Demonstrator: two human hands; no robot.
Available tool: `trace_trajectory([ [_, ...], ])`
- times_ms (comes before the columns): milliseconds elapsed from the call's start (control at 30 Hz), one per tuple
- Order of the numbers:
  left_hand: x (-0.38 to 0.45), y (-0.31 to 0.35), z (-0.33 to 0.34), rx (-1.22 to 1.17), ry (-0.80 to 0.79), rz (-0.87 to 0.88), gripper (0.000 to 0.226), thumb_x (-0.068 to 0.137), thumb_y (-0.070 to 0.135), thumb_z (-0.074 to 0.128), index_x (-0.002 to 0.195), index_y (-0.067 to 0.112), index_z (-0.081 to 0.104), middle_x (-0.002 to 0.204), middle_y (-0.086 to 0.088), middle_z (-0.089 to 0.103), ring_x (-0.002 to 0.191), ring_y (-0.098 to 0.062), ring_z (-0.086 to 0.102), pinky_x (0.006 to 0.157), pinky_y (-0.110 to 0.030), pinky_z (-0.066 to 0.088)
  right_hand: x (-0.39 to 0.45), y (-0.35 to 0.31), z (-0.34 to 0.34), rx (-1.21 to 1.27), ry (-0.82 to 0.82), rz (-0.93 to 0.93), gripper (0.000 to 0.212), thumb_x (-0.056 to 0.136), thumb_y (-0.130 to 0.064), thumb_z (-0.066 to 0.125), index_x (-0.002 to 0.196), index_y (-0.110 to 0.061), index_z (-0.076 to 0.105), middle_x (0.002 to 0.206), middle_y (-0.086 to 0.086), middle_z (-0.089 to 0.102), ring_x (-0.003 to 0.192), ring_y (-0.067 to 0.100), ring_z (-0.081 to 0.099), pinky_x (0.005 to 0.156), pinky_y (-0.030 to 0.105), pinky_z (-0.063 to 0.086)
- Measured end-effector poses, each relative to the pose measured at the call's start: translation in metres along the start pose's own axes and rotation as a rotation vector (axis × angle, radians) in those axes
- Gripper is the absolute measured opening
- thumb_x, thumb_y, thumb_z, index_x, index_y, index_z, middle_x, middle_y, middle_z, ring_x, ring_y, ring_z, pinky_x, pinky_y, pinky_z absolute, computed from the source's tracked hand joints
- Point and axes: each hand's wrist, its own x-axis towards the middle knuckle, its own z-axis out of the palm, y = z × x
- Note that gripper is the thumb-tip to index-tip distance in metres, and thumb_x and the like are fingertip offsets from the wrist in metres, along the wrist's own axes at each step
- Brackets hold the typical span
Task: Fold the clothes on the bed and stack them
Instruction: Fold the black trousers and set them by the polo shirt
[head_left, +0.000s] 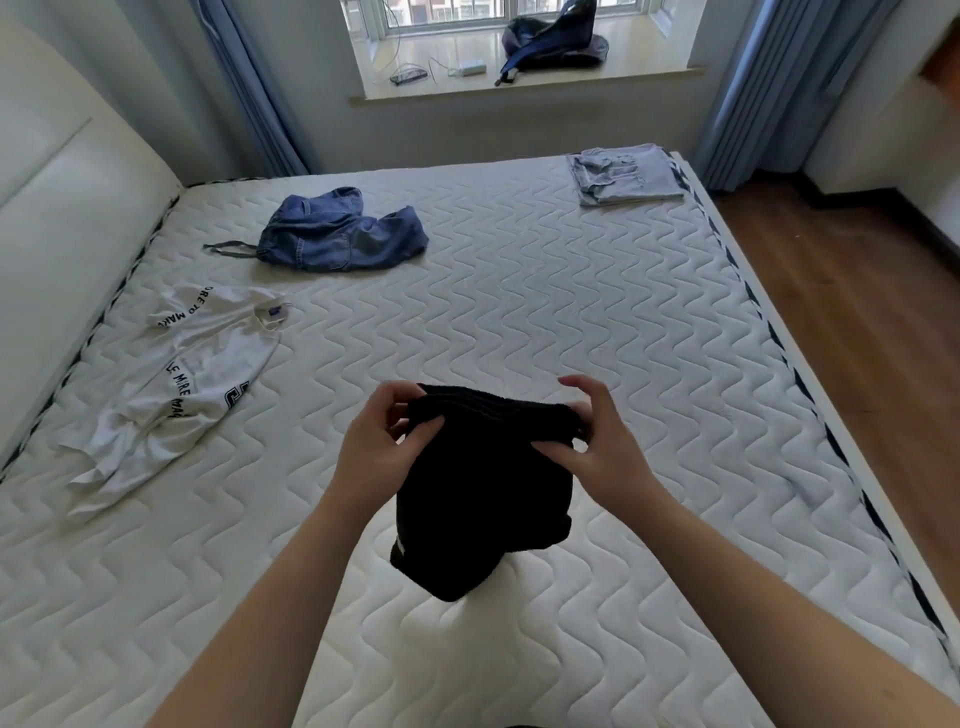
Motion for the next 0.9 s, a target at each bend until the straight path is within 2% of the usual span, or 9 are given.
trace_trajectory([
  [133,0.026,0.033,-0.019,0.177,-0.138,0.137,0.067,0.079,0.012,0.08,0.132,0.039,0.049,0.101,0.005,0.061,0.091,-0.008,0.067,0.087,-0.014,0.05,0.028,-0.035,-0.014,0.093,0.021,-0.008,0.04,0.078,-0.012,0.079,0.112,-0.028,0.066,0.1,-0.01,0.071,0.102,0.01,0.066,0.097,0.035,0.051],
  [233,0.045,0.061,-0.036,0.46,-0.381,0.151,0.064,0.078,0.012,0.078,0.129,0.041,0.051,0.108,0.011,0.058,0.095,-0.001,0.062,0.085,-0.01,0.046,0.039,-0.063,-0.025,0.033,-0.021,-0.083,0.031,0.078,-0.013,0.079,0.106,-0.023,0.07,0.096,-0.011,0.073,0.097,0.007,0.067,0.091,0.025,0.052],
  [333,0.06,0.086,-0.044,0.765,-0.599,0.078,0.053,0.076,0.02,0.074,0.12,0.039,0.053,0.113,0.016,0.053,0.096,0.008,0.054,0.077,-0.003,0.04,0.044,-0.088,-0.026,-0.063,-0.058,-0.151,0.033,0.076,-0.013,0.081,0.101,-0.03,0.069,0.091,-0.017,0.072,0.092,0.0,0.067,0.087,0.015,0.05],
  [433,0.065,0.104,-0.041,0.857,-0.655,0.015,0.059,0.072,0.023,0.074,0.119,0.042,0.042,0.115,0.015,0.054,0.094,0.002,0.056,0.071,-0.009,0.044,0.044,-0.107,-0.025,-0.122,-0.057,-0.204,0.036,0.074,-0.015,0.081,0.098,-0.039,0.067,0.091,-0.022,0.071,0.092,-0.005,0.065,0.083,0.011,0.05],
  [500,0.063,0.112,-0.033,0.808,-0.685,0.03,0.077,0.07,0.029,0.077,0.13,0.045,0.03,0.124,0.018,0.054,0.101,-0.004,0.057,0.078,-0.016,0.048,0.043,-0.115,-0.024,-0.134,-0.061,-0.242,0.035,0.073,-0.018,0.08,0.096,-0.041,0.067,0.091,-0.022,0.071,0.093,-0.006,0.065,0.081,0.009,0.049],
  [600,0.059,0.122,-0.011,0.756,-0.648,0.083,0.098,0.064,0.054,0.082,0.14,0.049,0.021,0.127,0.018,0.052,0.109,-0.006,0.052,0.089,-0.023,0.042,0.041,-0.12,-0.021,-0.141,-0.061,-0.255,0.033,0.072,-0.021,0.079,0.096,-0.041,0.069,0.091,-0.023,0.071,0.091,-0.007,0.065,0.079,0.005,0.046],
  [733,0.064,0.124,0.011,0.779,-0.513,0.19,0.059,0.075,0.044,0.078,0.126,0.03,0.054,0.109,0.008,0.065,0.1,-0.012,0.06,0.078,-0.022,0.041,0.044,-0.123,-0.026,-0.131,-0.03,-0.256,0.035,0.072,-0.024,0.079,0.101,-0.04,0.069,0.094,-0.025,0.07,0.094,-0.008,0.064,0.081,0.005,0.045],
  [833,0.071,0.128,0.01,0.796,-0.494,0.203,0.038,0.081,0.039,0.072,0.117,0.03,0.062,0.1,0.01,0.067,0.091,-0.009,0.061,0.072,-0.019,0.041,0.042,-0.12,-0.035,-0.071,-0.109,-0.276,0.044,0.08,-0.014,0.073,0.106,-0.048,0.063,0.104,-0.023,0.07,0.103,-0.003,0.064,0.09,0.011,0.047],
  [900,0.072,0.13,0.008,0.796,-0.522,0.171,0.032,0.082,0.041,0.069,0.112,0.033,0.062,0.096,0.014,0.066,0.086,-0.004,0.061,0.07,-0.018,0.041,0.037,-0.107,-0.038,0.001,-0.155,-0.234,0.043,0.086,-0.008,0.069,0.11,-0.044,0.061,0.107,-0.02,0.07,0.107,0.001,0.064,0.094,0.015,0.048],
])
